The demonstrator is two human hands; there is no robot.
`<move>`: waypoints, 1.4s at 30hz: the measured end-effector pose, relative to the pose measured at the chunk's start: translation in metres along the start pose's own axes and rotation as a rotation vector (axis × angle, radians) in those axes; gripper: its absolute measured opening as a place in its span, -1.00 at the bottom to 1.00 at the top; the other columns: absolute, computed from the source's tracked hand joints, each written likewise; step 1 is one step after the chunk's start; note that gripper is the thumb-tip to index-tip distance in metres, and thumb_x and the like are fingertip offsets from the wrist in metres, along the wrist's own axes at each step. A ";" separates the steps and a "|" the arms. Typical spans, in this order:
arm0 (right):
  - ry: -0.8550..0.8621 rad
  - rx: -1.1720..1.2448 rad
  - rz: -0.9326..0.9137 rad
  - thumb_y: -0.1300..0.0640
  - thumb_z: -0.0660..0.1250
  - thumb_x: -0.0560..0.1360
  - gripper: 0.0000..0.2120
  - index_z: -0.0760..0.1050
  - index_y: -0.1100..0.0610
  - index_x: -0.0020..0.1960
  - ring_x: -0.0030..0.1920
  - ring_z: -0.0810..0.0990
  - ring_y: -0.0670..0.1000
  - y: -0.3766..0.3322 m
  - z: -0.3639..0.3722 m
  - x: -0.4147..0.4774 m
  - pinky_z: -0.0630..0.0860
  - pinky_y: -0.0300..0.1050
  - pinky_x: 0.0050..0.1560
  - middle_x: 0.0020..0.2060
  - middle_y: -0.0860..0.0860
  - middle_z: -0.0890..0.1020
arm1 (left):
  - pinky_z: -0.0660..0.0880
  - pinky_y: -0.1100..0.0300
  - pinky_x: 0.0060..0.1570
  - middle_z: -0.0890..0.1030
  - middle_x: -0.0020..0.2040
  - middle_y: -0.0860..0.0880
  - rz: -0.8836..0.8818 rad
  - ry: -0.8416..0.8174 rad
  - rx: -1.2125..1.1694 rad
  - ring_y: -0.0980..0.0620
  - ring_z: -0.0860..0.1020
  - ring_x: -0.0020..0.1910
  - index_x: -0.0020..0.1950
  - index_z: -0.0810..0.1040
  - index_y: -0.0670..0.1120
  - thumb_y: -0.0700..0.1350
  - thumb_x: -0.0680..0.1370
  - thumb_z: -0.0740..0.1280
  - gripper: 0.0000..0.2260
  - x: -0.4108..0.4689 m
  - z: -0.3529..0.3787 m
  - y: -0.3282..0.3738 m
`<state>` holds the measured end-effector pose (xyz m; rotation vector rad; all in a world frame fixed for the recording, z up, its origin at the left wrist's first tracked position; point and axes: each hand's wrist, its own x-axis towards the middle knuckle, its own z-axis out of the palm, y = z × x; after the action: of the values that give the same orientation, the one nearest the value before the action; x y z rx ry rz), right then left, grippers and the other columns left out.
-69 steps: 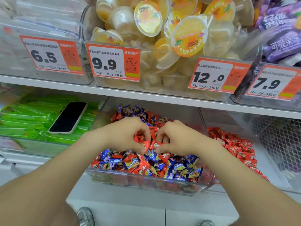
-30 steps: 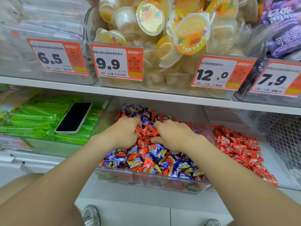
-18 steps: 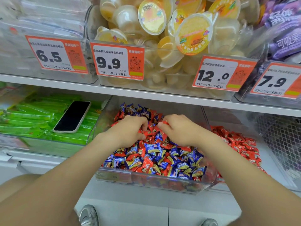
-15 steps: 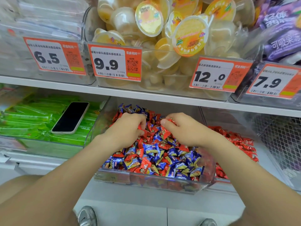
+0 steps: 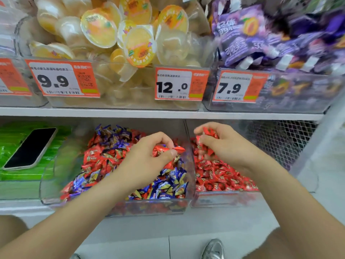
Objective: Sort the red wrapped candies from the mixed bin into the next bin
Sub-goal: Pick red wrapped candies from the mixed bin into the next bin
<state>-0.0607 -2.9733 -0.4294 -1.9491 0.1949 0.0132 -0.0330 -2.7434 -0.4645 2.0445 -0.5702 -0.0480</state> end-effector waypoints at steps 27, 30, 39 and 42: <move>-0.147 -0.618 -0.262 0.21 0.27 0.58 -0.76 0.64 -0.08 0.01 -0.29 0.67 -0.07 -0.013 0.036 -0.023 0.63 -0.11 -0.15 -0.30 0.00 0.72 | 0.59 0.11 -0.09 0.68 -0.14 0.17 0.007 -0.222 0.289 0.11 0.65 -0.18 -0.02 0.67 0.16 -0.11 0.63 0.37 -0.84 0.014 -0.034 -0.004; -0.197 -0.799 -0.332 0.23 0.29 0.58 -0.75 0.66 -0.05 0.08 -0.14 0.67 0.00 -0.010 0.062 -0.003 0.66 0.00 -0.02 -0.18 0.00 0.71 | 0.50 0.31 -0.22 0.65 -0.21 0.18 -0.053 -0.188 0.480 0.21 0.61 -0.24 -0.05 0.60 0.20 -0.13 0.60 0.35 -0.80 0.003 -0.051 -0.037; -0.177 -1.102 -0.249 0.15 0.40 0.59 -0.84 0.51 0.14 0.14 -0.08 0.54 0.21 -0.002 0.111 0.040 0.63 0.14 0.03 0.04 0.15 0.54 | 0.56 -0.03 0.12 0.55 0.14 0.09 -0.044 -0.371 0.802 0.03 0.53 0.11 0.24 0.50 0.09 0.28 0.48 0.49 -0.55 0.010 -0.050 -0.063; -0.196 -1.053 -0.222 0.24 0.43 0.52 -0.74 0.55 0.14 0.20 0.03 0.61 0.23 0.001 0.115 0.046 0.64 0.15 0.07 0.12 0.15 0.57 | 0.59 -0.02 0.09 0.60 0.10 0.10 -0.082 -0.394 0.760 0.05 0.59 0.05 0.27 0.58 0.08 0.24 0.48 0.53 -0.55 0.016 -0.056 -0.065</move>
<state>-0.0062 -2.8734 -0.4788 -2.9858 -0.2146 0.1938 0.0199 -2.6776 -0.4861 2.8263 -0.8347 -0.3322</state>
